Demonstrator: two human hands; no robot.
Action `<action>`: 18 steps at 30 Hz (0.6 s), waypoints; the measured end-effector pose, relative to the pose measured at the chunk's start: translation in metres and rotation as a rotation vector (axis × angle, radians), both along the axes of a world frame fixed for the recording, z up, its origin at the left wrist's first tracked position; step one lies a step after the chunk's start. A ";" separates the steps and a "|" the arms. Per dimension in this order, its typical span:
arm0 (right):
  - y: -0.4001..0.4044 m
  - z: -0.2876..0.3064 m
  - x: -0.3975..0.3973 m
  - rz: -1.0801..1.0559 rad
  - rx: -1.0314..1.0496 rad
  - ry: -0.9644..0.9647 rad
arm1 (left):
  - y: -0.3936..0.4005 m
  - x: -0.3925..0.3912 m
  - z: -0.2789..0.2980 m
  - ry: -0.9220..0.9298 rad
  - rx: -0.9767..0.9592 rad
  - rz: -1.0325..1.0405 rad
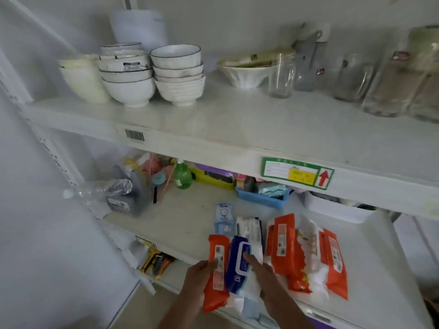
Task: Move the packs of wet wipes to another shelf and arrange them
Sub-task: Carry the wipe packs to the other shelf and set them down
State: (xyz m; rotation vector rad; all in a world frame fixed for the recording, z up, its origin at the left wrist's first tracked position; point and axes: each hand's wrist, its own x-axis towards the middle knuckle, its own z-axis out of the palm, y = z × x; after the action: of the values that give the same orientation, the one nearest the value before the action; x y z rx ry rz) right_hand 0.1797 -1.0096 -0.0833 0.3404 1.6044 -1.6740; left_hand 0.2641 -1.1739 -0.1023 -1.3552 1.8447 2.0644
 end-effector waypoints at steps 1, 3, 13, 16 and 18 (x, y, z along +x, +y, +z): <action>-0.016 -0.003 -0.009 -0.019 0.011 0.012 | -0.016 -0.009 -0.003 -0.006 -0.037 -0.014; -0.047 -0.006 -0.028 -0.047 0.022 0.049 | -0.052 -0.032 -0.011 0.001 -0.101 -0.025; -0.155 -0.004 -0.114 0.142 0.468 0.378 | -0.157 -0.108 -0.014 0.031 -0.416 -0.279; -0.158 -0.011 -0.106 0.183 0.604 0.439 | -0.165 -0.109 -0.026 0.044 -0.549 -0.340; -0.155 -0.018 -0.090 0.143 0.622 0.431 | -0.168 -0.108 -0.033 0.058 -0.586 -0.384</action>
State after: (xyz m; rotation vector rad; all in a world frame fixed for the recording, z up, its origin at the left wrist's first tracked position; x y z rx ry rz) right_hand 0.0899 -1.1645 -0.1012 0.1634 2.4046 -1.1535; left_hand 0.1564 -1.3423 -0.1357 -0.9038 2.6125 1.4479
